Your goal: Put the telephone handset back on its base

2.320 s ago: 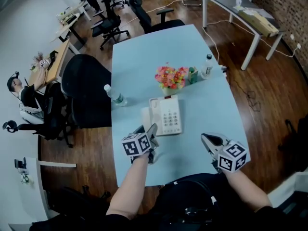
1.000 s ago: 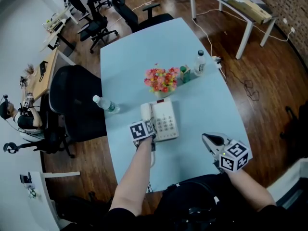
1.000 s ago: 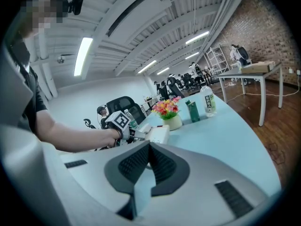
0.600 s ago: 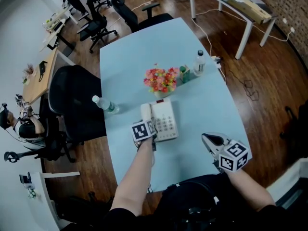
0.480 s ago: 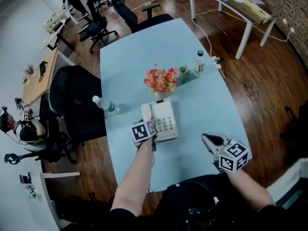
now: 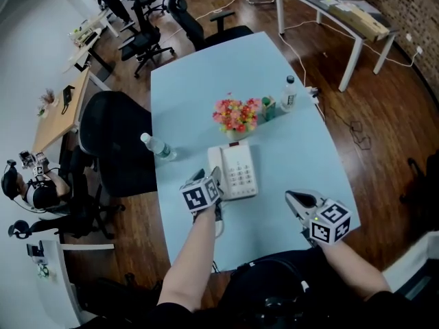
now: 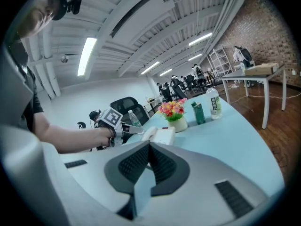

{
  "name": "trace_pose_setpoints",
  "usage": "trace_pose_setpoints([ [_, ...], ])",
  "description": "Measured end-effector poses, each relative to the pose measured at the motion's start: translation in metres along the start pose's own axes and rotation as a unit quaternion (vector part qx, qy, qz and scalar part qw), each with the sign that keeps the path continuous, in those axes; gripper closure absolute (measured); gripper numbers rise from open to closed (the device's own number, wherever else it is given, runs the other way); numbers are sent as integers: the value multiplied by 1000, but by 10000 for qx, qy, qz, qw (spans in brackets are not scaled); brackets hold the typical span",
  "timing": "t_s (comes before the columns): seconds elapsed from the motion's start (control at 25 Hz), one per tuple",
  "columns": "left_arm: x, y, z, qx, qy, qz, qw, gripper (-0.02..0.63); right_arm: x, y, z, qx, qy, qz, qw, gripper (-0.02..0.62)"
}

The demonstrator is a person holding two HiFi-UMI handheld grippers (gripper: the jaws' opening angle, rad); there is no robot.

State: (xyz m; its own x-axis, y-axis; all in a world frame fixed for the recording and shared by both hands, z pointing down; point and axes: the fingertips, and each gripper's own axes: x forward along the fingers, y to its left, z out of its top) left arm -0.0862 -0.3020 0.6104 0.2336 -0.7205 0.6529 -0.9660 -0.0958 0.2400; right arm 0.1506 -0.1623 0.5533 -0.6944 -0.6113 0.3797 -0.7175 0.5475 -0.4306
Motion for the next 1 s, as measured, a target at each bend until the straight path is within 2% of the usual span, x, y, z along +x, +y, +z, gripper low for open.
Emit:
trace_pose_setpoints([
  [0.04,-7,1,1,-6,-70,-50,10000,386,1,7,4,-3,-20,38,10000,577],
  [0.08,-14,2,3,-31,-151,-115,9998,421,2,14,7,-14,-40,68,10000,576],
  [0.12,-21,2,3,-85,-229,-205,9995,530,4,19,7,-27,-54,90,9999,576],
  [0.16,-28,2,2,-174,-290,-336,9989,596,6,23,6,-37,-65,105,9999,577],
  [0.2,-35,1,0,-289,-329,-497,9978,606,7,26,4,-44,-81,118,9999,577],
  [0.28,-50,-2,-8,-434,-355,-780,9954,606,10,36,5,-49,-141,140,9998,577],
  [0.44,-87,-9,-25,-347,-421,-1203,9912,606,12,55,6,-86,-300,170,9994,577],
  [0.64,-135,4,-25,-139,-666,-1351,9885,606,18,88,10,-158,-389,171,9990,577],
  [1.0,-211,22,-29,-282,-1139,-1742,9777,606,17,139,9,-468,-439,198,9977,577],
])
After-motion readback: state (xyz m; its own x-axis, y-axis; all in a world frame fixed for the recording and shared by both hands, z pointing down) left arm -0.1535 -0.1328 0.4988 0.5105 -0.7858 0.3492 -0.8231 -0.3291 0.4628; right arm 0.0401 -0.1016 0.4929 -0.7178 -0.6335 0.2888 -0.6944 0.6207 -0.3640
